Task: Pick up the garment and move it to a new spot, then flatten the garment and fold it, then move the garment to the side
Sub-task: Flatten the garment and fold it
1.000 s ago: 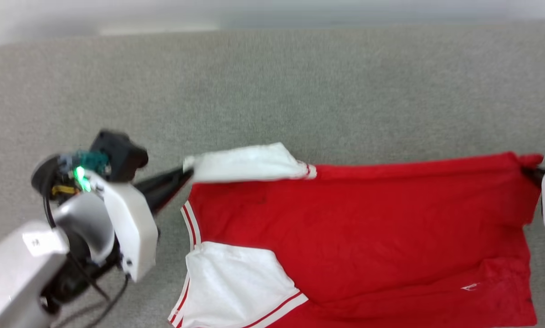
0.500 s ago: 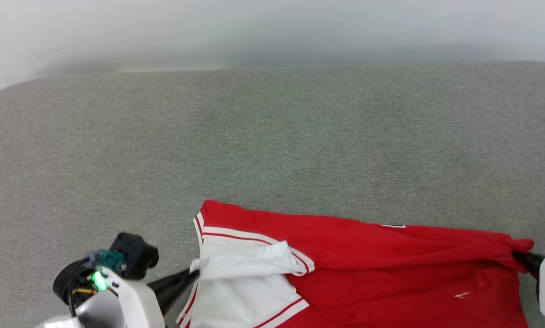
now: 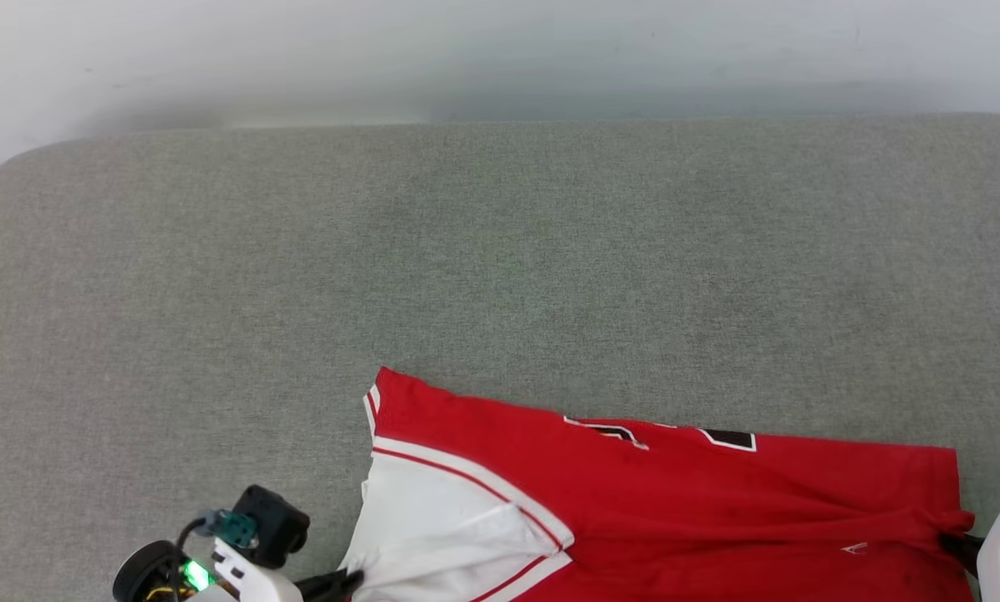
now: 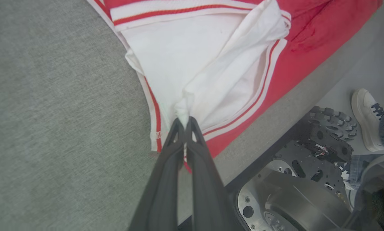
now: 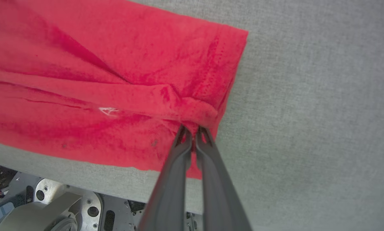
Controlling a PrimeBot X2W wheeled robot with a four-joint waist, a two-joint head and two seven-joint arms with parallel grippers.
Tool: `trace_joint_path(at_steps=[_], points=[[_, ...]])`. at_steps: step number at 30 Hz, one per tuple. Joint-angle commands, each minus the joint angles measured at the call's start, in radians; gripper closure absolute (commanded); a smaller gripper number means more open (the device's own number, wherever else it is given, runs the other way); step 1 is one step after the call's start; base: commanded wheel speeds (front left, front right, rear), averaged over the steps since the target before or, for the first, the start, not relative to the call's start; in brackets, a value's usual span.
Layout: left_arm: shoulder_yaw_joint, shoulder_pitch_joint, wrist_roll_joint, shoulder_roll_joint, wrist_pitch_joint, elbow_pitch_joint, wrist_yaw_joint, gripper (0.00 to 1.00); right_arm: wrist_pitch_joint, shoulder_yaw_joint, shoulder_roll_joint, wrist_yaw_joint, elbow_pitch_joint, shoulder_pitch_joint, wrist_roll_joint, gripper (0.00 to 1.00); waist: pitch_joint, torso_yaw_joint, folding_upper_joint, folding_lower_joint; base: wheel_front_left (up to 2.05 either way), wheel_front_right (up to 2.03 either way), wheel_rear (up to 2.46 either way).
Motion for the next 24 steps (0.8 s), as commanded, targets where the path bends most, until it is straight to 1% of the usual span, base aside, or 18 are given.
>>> trace_joint_path(at_steps=[1, 5, 7, 8, 9, 10, 17, 21, 24], points=[[-0.005, 0.002, 0.009, -0.003, 0.003, 0.005, -0.005, 1.00, -0.006, 0.002, -0.006, 0.000, -0.001, 0.005, -0.001, 1.00, 0.001, -0.001, 0.0000, 0.0001, 0.00, 0.00, 0.00], [-0.035, -0.011, 0.043, -0.028, 0.006, 0.043, -0.017, 1.00, -0.027, 0.032, -0.016, 0.000, 0.021, -0.003, -0.016, 1.00, 0.008, -0.001, 0.0000, 0.0001, 0.00, 0.00, 0.00], [-0.049, -0.022, 0.062, -0.050, -0.001, 0.084, -0.029, 1.00, -0.051, 0.057, -0.020, 0.000, 0.042, -0.014, -0.027, 1.00, 0.014, 0.000, 0.0000, 0.0001, 0.00, 0.00, 0.00], [-0.053, -0.028, 0.075, -0.056, -0.006, 0.098, -0.032, 0.67, -0.062, 0.060, -0.016, 0.000, 0.050, -0.019, -0.025, 1.00, 0.015, 0.000, 0.0000, 0.0001, 0.00, 0.00, 0.00], [-0.058, -0.030, 0.082, -0.063, -0.010, 0.113, -0.034, 0.16, -0.071, 0.066, -0.011, 0.000, 0.057, -0.023, -0.025, 0.56, 0.015, 0.000, 0.0000, 0.0001, 0.00, 0.00, 0.00], [-0.064, -0.029, 0.086, -0.071, -0.013, 0.126, -0.039, 0.00, -0.079, 0.072, -0.005, 0.000, 0.068, -0.024, -0.018, 0.00, 0.014, 0.000, 0.0000, 0.0001, 0.00, 0.00, 0.00], [-0.072, -0.029, 0.096, -0.108, -0.046, 0.183, -0.055, 0.00, -0.139, 0.090, 0.001, 0.000, 0.102, -0.027, 0.013, 0.00, -0.014, 0.004, 0.0000, 0.0001, 0.00, 0.00, 0.00], [-0.052, -0.038, 0.103, -0.123, -0.107, 0.178, -0.058, 0.00, -0.160, 0.070, 0.008, 0.000, 0.087, -0.033, 0.043, 0.00, -0.041, 0.006, 0.0000, 0.0001, 0.00, 0.00, 0.00], [-0.018, -0.038, 0.079, -0.149, -0.173, 0.154, -0.049, 0.00, -0.152, 0.028, 0.021, 0.000, 0.066, -0.021, 0.060, 0.00, -0.057, 0.011, 0.0000, 0.0001, 0.00, 0.00, 0.00]])
